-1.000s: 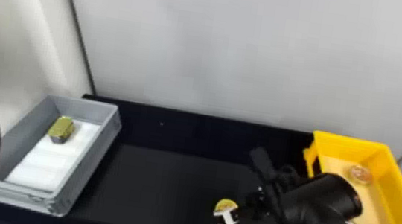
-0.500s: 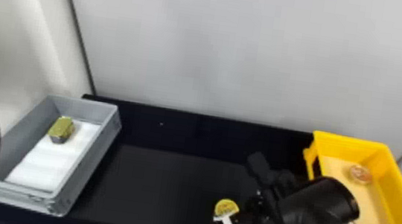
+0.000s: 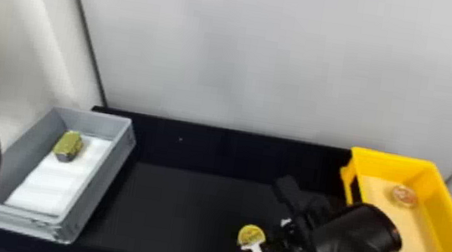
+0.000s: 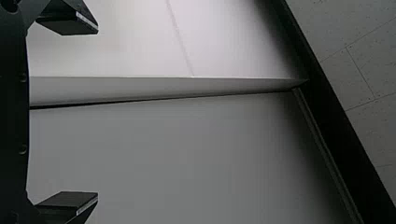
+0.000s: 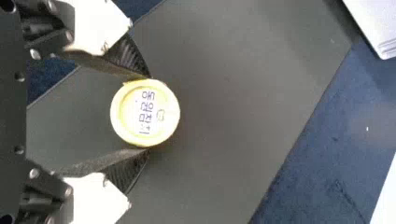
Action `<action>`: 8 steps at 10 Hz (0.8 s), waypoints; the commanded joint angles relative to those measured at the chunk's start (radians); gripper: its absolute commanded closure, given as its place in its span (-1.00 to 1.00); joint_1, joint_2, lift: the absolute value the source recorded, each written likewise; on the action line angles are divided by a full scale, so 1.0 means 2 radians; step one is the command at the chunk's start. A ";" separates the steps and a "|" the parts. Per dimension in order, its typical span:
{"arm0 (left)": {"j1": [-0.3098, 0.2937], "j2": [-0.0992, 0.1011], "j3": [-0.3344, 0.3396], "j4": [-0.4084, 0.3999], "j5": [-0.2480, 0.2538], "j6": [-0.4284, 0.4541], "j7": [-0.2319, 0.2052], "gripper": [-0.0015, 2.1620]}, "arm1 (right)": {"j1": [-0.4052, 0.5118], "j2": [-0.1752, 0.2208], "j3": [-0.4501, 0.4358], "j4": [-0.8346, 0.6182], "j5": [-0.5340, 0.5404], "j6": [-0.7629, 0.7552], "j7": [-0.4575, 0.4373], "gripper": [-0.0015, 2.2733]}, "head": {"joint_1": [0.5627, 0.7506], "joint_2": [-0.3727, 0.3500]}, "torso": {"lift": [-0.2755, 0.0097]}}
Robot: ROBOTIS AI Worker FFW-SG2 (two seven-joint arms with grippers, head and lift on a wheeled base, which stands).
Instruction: Pick up the round yellow can and place it in the yellow rectangular box
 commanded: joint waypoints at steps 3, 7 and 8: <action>0.002 0.000 0.001 -0.001 -0.001 0.003 0.000 -0.97 | 0.001 -0.002 -0.004 -0.019 0.007 0.011 0.002 -0.36 | 0.39 0.18 | 0.91; 0.006 -0.001 0.004 -0.004 -0.001 0.006 -0.001 -0.97 | 0.028 -0.022 -0.044 -0.190 0.043 0.106 0.028 -0.36 | 0.39 0.18 | 0.91; 0.008 -0.001 0.006 -0.006 -0.001 0.007 -0.001 -0.97 | 0.029 -0.025 -0.061 -0.247 0.059 0.134 0.027 -0.36 | 0.39 0.18 | 0.91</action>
